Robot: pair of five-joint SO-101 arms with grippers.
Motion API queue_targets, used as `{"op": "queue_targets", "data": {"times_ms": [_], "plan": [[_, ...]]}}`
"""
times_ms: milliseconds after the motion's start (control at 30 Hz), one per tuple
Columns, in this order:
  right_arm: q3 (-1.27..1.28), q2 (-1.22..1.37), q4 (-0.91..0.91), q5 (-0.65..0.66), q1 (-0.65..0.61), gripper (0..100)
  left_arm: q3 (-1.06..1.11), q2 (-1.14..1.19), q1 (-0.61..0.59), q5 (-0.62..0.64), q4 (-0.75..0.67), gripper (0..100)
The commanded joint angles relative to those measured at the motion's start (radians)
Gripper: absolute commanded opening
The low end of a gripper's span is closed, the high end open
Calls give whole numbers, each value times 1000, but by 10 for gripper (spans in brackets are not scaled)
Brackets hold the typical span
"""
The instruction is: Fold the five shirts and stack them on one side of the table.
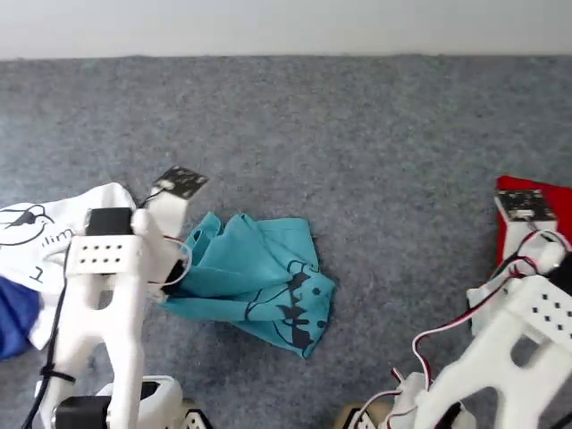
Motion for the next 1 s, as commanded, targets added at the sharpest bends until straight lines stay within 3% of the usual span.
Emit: {"op": "queue_targets", "data": {"times_ms": [0,100,200,333,600,967], "plan": [[0,-24,39,3,-27,9,-36,-40,-83,-17,17,103],[0,-22,39,6,-27,9,-148,-40,-92,-15,117,198],[2,-21,39,5,-27,9,-266,-40,-46,-12,183,209],[2,-21,39,5,-27,9,-369,-37,48,32,183,213],[3,-21,39,5,-25,9,-403,-32,425,158,175,214],[3,-16,39,3,-27,9,-475,-28,557,227,64,213]]}}
